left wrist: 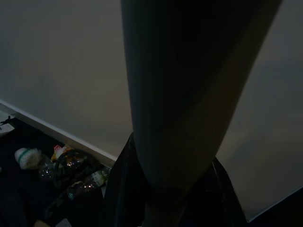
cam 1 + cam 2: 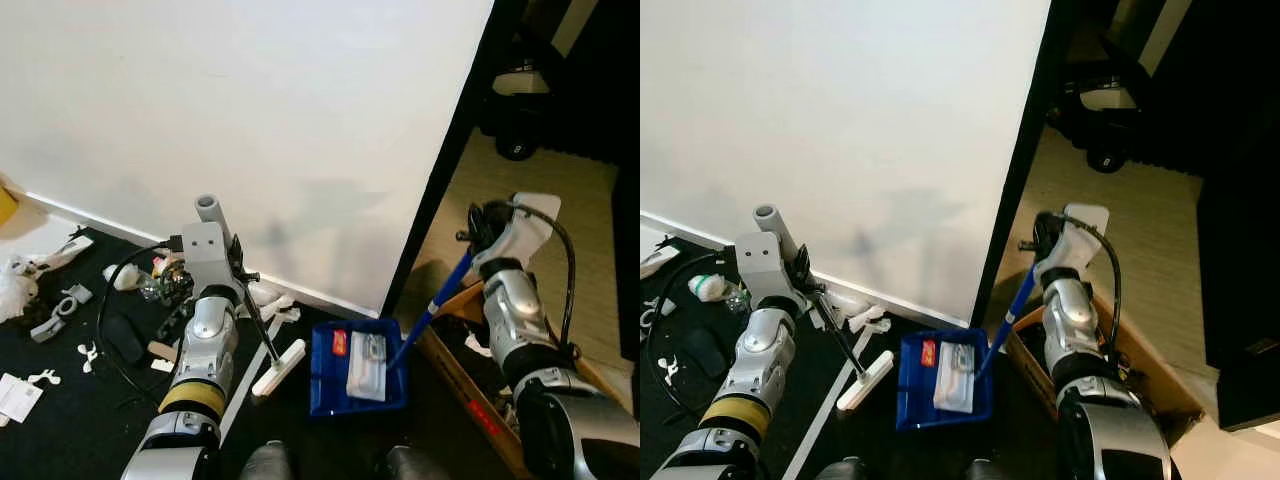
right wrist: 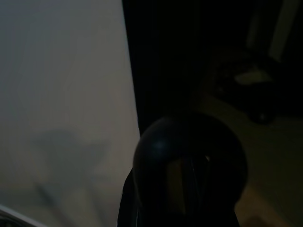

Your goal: Sweep floor

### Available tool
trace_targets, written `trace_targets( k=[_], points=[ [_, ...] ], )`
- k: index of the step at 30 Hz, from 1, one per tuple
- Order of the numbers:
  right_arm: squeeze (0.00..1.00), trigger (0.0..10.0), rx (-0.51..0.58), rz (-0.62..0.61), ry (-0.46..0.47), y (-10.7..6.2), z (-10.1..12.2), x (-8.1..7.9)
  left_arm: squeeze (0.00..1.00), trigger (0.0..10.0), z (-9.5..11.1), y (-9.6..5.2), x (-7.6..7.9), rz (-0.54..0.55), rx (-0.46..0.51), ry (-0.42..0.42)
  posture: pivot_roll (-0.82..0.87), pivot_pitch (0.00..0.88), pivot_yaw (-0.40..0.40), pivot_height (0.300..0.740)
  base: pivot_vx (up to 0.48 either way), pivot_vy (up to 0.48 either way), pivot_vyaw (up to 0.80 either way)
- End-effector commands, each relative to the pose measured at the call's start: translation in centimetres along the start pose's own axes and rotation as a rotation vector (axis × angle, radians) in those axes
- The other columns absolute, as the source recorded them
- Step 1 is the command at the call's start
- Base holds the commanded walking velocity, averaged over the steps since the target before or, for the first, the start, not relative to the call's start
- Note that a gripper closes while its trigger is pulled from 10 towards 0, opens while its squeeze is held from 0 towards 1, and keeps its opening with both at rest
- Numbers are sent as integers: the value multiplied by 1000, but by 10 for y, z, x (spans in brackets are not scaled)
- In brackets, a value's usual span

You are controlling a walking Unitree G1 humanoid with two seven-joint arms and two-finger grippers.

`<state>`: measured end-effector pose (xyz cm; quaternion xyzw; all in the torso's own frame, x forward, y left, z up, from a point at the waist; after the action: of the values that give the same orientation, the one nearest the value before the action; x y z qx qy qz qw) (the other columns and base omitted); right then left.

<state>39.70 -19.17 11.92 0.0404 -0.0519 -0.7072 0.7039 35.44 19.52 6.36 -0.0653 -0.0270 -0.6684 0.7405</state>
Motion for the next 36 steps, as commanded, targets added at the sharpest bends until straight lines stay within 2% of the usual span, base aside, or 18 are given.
trace_targets(
  k=[1,8,12,17,21,26,36],
  points=[
    [0,10000,30,2,-2,6,13,5,0,10000,2,0,-1,-4,1,19,24,41,-28,740,0,0,0],
    [0,10000,15,51,-37,9,15,1,0,10000,1,0,-1,-11,-1,20,21,32,-24,740,0,0,0],
    [0,10000,41,65,-30,11,23,1,0,10000,0,0,0,-15,-2,21,21,30,-25,740,0,0,0],
    [0,10000,132,87,-2,22,54,0,0,10000,0,-1,0,-15,-4,21,17,30,-21,740,0,0,0],
    [0,10000,147,96,-3,27,65,0,0,10000,0,0,1,-18,-4,19,16,29,-23,740,0,0,0],
    [0,10000,130,121,-32,31,70,-1,0,10000,0,-1,2,-18,-6,15,15,35,-25,740,0,0,0],
    [0,10000,123,136,-29,30,73,-1,0,10000,-2,-2,0,-12,-10,11,13,40,-26,740,0,0,-584]
  ],
)
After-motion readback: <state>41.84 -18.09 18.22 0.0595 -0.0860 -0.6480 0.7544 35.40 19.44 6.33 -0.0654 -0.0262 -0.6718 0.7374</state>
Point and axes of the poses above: a point about 5 cm out from each wrist's last joint towards the gripper, its own y axis pointing out of the wrist towards the gripper, its own z axis along the axis of the wrist's last joint, x = y × z, the point moved 4 cm from there along y, pointing out of the wrist towards the gripper, and after that the axes turned 7 degrees about -y, right-handed, at the moved point
